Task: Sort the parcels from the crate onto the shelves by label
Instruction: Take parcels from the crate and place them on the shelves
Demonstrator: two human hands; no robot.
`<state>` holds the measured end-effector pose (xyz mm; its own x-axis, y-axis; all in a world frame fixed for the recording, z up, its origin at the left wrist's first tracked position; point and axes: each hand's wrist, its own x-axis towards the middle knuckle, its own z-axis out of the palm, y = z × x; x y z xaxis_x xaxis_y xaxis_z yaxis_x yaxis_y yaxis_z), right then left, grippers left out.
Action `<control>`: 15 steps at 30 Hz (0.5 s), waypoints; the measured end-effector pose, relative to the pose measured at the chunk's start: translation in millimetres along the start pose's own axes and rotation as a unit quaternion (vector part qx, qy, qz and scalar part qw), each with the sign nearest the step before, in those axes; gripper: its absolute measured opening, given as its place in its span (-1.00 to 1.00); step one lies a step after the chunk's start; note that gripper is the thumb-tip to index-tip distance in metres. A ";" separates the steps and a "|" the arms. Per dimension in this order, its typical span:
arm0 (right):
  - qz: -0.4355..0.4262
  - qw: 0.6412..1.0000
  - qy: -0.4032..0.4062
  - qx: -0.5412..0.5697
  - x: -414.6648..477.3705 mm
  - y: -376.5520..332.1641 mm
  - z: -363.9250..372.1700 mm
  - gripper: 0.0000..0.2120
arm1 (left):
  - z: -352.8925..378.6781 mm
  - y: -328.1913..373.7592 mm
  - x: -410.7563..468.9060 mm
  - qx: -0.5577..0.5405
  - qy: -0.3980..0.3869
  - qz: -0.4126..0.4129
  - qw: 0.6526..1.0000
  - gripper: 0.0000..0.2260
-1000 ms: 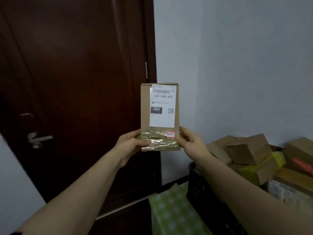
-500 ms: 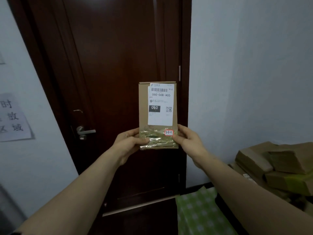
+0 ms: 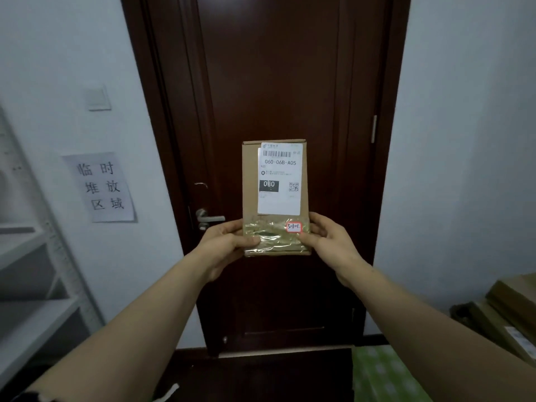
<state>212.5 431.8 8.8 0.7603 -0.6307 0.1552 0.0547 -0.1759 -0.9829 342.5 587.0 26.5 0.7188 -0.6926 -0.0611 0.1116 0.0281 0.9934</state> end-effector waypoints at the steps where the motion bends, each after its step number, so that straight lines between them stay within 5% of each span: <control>1: -0.003 1.000 -0.010 0.006 1.8 -1.2 11.2 -0.38 | -12.0 2.0 -2.2 0.001 0.006 0.002 1.000 -0.59; 15: -0.051 0.967 -0.248 0.036 -30.4 -12.9 171.2 -0.44 | -141.3 -5.6 -135.8 0.003 0.255 0.017 0.967 -0.56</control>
<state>299.5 582.6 -0.2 0.9642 -0.1707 0.2030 0.1774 -0.1537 -0.9721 341.2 782.7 15.4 0.9667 -0.2466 -0.0681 0.0802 0.0396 0.9960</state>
